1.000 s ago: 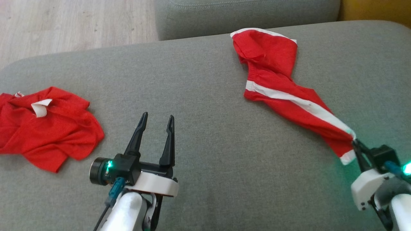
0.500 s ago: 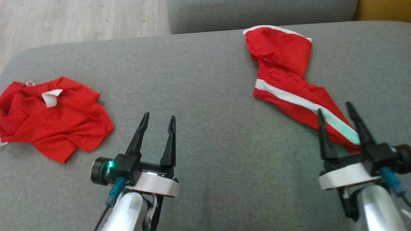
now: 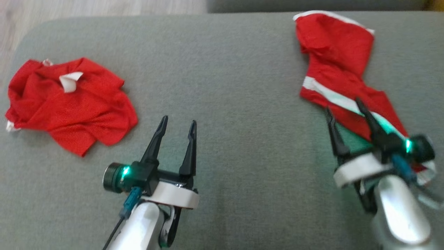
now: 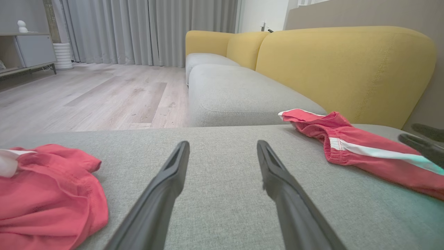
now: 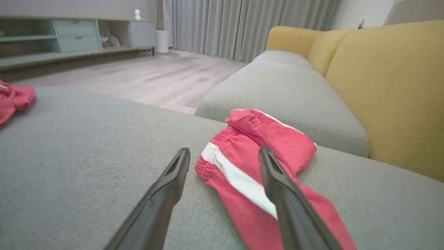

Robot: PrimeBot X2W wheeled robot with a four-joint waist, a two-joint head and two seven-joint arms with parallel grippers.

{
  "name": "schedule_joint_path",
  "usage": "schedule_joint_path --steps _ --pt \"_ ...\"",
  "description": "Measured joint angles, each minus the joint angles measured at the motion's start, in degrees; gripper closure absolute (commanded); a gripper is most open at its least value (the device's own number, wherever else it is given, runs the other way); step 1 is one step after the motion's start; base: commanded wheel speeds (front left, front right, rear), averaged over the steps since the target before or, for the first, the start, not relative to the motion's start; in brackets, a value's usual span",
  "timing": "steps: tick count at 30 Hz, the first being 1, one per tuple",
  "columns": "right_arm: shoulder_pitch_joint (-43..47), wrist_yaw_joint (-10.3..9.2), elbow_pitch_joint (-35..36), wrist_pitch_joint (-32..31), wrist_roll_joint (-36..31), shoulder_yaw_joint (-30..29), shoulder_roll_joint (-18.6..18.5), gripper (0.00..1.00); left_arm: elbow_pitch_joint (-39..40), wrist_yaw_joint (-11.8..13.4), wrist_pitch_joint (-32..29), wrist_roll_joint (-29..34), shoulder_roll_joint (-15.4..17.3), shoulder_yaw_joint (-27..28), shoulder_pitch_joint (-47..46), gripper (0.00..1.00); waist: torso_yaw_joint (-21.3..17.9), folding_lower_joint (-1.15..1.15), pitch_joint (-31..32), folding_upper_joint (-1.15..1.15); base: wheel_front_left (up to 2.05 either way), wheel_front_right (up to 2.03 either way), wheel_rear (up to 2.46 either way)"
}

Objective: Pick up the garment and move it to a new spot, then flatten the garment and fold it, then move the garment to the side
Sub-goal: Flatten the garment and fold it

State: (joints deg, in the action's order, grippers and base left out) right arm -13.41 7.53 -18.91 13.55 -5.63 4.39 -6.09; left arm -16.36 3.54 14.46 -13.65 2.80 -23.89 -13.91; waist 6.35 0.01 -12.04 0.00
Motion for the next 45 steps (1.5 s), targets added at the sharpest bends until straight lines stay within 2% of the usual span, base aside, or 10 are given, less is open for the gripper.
schedule_joint_path --steps 8,13,14,15,16,25,27,33,41,45 --pt "-11.55 0.00 -13.22 -5.14 -3.08 0.97 -3.90 0.00 0.13 0.64 0.00 -1.53 -0.04 -2.38 -2.20 0.00 3.32 0.01 -3.01 0.00 0.00 0.00 0.00" --pt "-15.27 0.00 -20.84 -5.00 -4.74 2.77 -5.30 0.00 0.19 1.45 0.00 -1.99 -0.03 -3.10 -2.85 0.00 5.13 0.01 -4.32 0.00 0.00 0.00 0.00" --pt "-15.79 0.00 -21.89 -4.67 -4.95 2.77 -5.28 0.22 0.19 1.53 0.00 -1.99 -0.03 -3.20 -2.93 0.00 5.29 0.01 -4.49 0.00 0.00 0.00 0.00" --pt "-16.38 0.00 -22.96 -3.83 -4.94 2.80 -5.24 0.86 0.19 1.54 0.00 -1.99 -0.03 -3.25 -3.06 0.00 5.41 0.01 -4.61 0.00 0.00 0.00 0.00" --pt "-16.86 0.00 -23.65 -2.96 -4.87 2.91 -5.16 1.00 0.19 1.57 0.00 -1.99 -0.03 -3.27 -3.22 0.00 5.43 0.01 -4.64 0.00 0.00 0.00 0.00" --pt "-18.04 0.00 -23.94 0.66 0.93 10.53 -0.98 1.00 0.00 1.58 0.00 -1.96 -0.03 -2.57 -3.40 0.00 3.66 0.00 -3.70 0.00 0.00 0.00 0.00" --pt "-17.83 0.00 -21.87 0.66 2.94 13.56 -0.44 1.00 -0.04 1.57 0.00 -1.90 -0.03 -2.33 -3.39 0.00 3.11 -0.01 -3.36 0.00 0.00 0.00 0.00" --pt "-17.07 0.00 -16.67 0.80 11.13 28.08 0.22 1.00 -0.24 1.49 0.00 -1.48 -0.03 -1.96 -3.38 0.00 1.82 -0.01 -2.42 0.00 0.00 0.00 0.00" --pt "-17.11 0.00 -16.95 0.81 17.11 40.31 0.02 1.00 -0.30 1.32 0.00 -1.48 -0.03 -1.86 -3.18 0.00 2.37 -0.01 -1.73 0.00 0.00 0.00 0.00" --pt "-17.79 0.00 -18.12 0.81 19.71 44.09 -0.16 1.00 -0.30 1.18 0.00 -1.48 -0.03 -1.70 -3.16 0.00 2.42 -0.01 -1.47 0.00 0.00 0.00 0.00"
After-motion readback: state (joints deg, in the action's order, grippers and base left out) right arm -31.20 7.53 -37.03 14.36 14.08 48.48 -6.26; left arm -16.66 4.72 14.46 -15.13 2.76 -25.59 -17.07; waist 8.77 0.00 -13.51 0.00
